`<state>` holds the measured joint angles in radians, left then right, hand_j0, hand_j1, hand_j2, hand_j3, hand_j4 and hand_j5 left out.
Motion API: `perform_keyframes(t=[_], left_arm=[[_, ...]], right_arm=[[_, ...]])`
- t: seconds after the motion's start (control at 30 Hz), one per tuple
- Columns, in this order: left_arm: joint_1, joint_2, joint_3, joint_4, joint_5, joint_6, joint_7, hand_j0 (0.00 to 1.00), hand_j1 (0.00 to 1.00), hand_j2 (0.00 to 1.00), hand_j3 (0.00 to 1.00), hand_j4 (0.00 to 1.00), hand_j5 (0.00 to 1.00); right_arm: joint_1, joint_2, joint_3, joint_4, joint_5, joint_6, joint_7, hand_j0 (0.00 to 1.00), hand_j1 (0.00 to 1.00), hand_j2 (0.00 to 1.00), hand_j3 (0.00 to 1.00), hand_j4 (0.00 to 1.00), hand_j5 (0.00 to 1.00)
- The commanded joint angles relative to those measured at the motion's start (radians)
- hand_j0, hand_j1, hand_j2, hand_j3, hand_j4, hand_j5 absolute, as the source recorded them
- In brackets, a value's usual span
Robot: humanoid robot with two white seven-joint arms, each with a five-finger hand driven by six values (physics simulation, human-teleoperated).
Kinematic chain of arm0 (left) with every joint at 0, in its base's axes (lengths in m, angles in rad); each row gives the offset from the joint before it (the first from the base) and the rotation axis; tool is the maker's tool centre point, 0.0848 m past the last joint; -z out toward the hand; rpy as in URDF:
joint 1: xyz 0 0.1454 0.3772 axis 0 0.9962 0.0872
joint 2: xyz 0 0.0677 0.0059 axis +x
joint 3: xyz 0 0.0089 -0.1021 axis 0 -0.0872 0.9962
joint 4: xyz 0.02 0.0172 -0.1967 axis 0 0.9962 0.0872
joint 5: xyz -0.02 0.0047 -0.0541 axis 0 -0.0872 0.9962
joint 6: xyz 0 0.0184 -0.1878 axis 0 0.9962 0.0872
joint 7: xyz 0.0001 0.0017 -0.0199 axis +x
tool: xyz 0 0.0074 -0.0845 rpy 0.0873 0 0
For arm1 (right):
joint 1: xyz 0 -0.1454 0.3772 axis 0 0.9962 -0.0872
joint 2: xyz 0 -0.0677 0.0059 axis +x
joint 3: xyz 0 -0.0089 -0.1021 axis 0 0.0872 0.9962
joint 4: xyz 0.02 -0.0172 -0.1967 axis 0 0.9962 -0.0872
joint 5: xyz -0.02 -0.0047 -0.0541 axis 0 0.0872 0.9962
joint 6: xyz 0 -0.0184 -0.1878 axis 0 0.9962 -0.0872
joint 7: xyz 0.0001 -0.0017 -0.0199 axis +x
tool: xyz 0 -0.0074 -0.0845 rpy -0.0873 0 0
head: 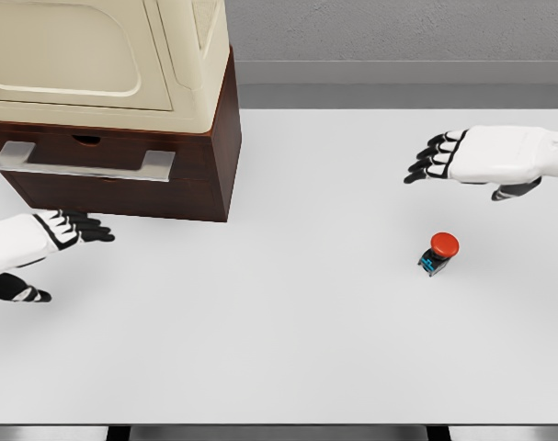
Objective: Open the cabinet drawer with left arm, and place a switch into the drawer with right arm
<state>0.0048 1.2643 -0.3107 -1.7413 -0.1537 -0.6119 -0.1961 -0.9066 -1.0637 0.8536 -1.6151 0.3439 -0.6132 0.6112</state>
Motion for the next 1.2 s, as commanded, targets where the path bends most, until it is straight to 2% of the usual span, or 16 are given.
perform_keyframes(t=[0.0,0.13,0.23,0.3,0.37,0.4,0.5,0.53,0.63,0.77,0.87,0.97,1.0,1.1,1.17], left_arm=[[-0.002,0.001,-0.014,-0.003,0.006,0.001,0.001,1.00,1.00,1.00,1.00,1.00,1.00],[-0.031,0.001,-0.044,-0.010,0.009,0.001,0.007,1.00,1.00,1.00,1.00,1.00,1.00],[-0.083,-0.019,-0.139,-0.021,0.025,0.001,0.012,1.00,1.00,1.00,1.00,1.00,1.00],[-0.101,-0.026,-0.200,-0.021,0.089,0.001,0.009,1.00,1.00,1.00,1.00,1.00,1.00],[-0.123,-0.028,-0.280,-0.021,0.091,0.001,-0.002,1.00,1.00,1.00,1.00,1.00,1.00],[-0.146,-0.026,-0.295,-0.021,0.091,0.001,-0.002,1.00,1.00,1.00,1.00,1.00,1.00],[-0.195,-0.026,-0.297,-0.023,0.094,0.001,-0.013,1.00,1.00,1.00,1.00,1.00,1.00],[-0.206,-0.025,-0.314,-0.023,0.120,0.001,-0.013,1.00,1.00,1.00,1.00,1.00,1.00],[-0.292,0.013,-0.409,-0.023,0.195,0.001,-0.011,1.00,1.00,1.00,1.00,1.00,1.00],[-0.341,0.098,-0.412,-0.023,0.322,0.001,-0.013,1.00,1.00,1.00,1.00,1.00,1.00],[-0.347,0.125,-0.412,-0.023,0.368,0.001,-0.014,1.00,1.00,1.00,1.00,1.00,1.00],[-0.405,0.188,-0.410,-0.023,0.381,0.001,-0.026,0.97,0.97,0.97,0.97,0.97,0.97],[-0.421,0.187,-0.410,-0.023,0.391,0.001,-0.052,0.96,0.96,0.96,0.96,0.96,0.96],[-0.428,0.182,-0.412,-0.023,0.549,0.001,-0.129,0.98,0.98,0.98,0.98,0.98,0.98],[-0.437,0.178,-0.413,-0.023,0.615,0.001,-0.204,1.00,1.00,1.00,1.00,1.00,1.00]], right_arm=[[0.000,0.002,-0.001,0.000,-0.002,0.002,0.000,1.00,1.00,1.00,1.00,1.00,1.00],[0.000,0.002,-0.002,0.001,-0.006,0.002,0.000,1.00,1.00,1.00,1.00,1.00,1.00],[-0.006,-0.007,-0.037,0.015,0.004,0.002,0.000,1.00,1.00,1.00,1.00,1.00,1.00],[-0.005,-0.025,-0.028,0.021,0.004,0.002,0.000,1.00,1.00,1.00,1.00,1.00,1.00],[0.005,-0.035,-0.024,0.024,0.000,0.002,0.000,1.00,1.00,1.00,1.00,1.00,1.00],[0.008,-0.048,-0.022,0.024,0.000,0.002,0.000,1.00,1.00,1.00,1.00,1.00,1.00],[0.008,-0.050,0.053,0.020,0.004,0.002,0.000,1.00,1.00,1.00,1.00,1.00,1.00],[0.008,-0.050,0.062,0.018,0.004,0.002,0.000,1.00,1.00,1.00,1.00,1.00,1.00],[0.008,-0.050,0.114,0.014,0.007,0.002,0.000,1.00,1.00,1.00,1.00,1.00,1.00],[0.018,-0.047,0.156,0.000,0.009,0.002,0.000,1.00,1.00,1.00,1.00,1.00,1.00],[0.025,-0.044,0.167,0.000,0.010,0.002,0.000,1.00,1.00,1.00,1.00,1.00,1.00],[0.025,-0.038,0.167,0.001,0.010,0.002,0.000,1.00,1.00,1.00,1.00,1.00,1.00],[0.025,-0.036,0.167,0.001,0.010,0.002,0.000,1.00,1.00,1.00,1.00,1.00,1.00],[0.025,-0.025,0.168,0.006,0.012,0.002,0.000,1.00,1.00,1.00,1.00,1.00,1.00],[0.025,-0.016,0.173,0.011,0.012,0.002,0.000,1.00,1.00,1.00,1.00,1.00,1.00]])
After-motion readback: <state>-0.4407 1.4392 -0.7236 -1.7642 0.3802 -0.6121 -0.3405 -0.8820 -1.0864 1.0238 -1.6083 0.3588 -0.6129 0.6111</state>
